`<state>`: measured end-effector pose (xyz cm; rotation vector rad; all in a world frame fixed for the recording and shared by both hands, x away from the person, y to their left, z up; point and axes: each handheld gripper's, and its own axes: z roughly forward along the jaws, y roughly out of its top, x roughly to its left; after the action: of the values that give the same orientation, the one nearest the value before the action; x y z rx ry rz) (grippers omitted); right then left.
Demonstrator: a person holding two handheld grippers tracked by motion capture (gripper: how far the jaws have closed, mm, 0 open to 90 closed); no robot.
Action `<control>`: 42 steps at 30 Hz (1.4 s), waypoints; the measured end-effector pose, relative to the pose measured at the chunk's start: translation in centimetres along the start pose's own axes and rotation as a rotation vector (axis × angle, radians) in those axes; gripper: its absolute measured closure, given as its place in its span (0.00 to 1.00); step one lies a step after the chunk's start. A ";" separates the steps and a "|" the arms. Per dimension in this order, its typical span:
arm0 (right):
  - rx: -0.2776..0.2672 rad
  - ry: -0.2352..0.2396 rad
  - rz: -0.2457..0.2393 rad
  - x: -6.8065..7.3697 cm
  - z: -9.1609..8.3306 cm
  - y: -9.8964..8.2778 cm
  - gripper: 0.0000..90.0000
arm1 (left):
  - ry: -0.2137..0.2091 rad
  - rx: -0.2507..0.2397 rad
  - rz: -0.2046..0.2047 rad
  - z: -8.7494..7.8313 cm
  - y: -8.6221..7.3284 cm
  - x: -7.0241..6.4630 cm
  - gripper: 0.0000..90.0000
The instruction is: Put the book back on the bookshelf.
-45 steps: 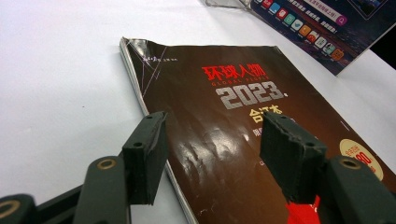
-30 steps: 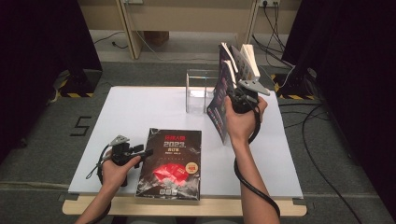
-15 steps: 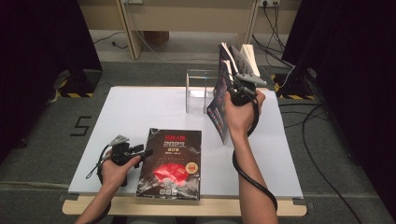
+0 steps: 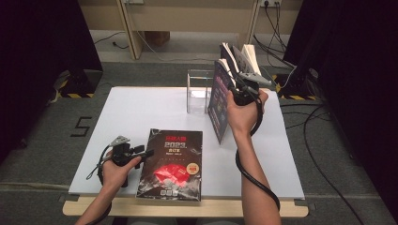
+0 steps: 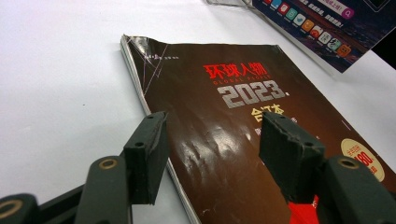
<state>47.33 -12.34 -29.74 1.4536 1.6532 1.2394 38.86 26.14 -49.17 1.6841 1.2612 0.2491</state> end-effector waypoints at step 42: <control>-0.101 -0.034 -0.014 1.3 1.7 1.3 0.92 | 0.011 -0.007 -0.003 -0.3 0.0 0.3 0.46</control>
<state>49.13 -10.73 -28.99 1.3929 1.5532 1.2647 38.77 26.55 -49.15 1.6767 1.2699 0.2611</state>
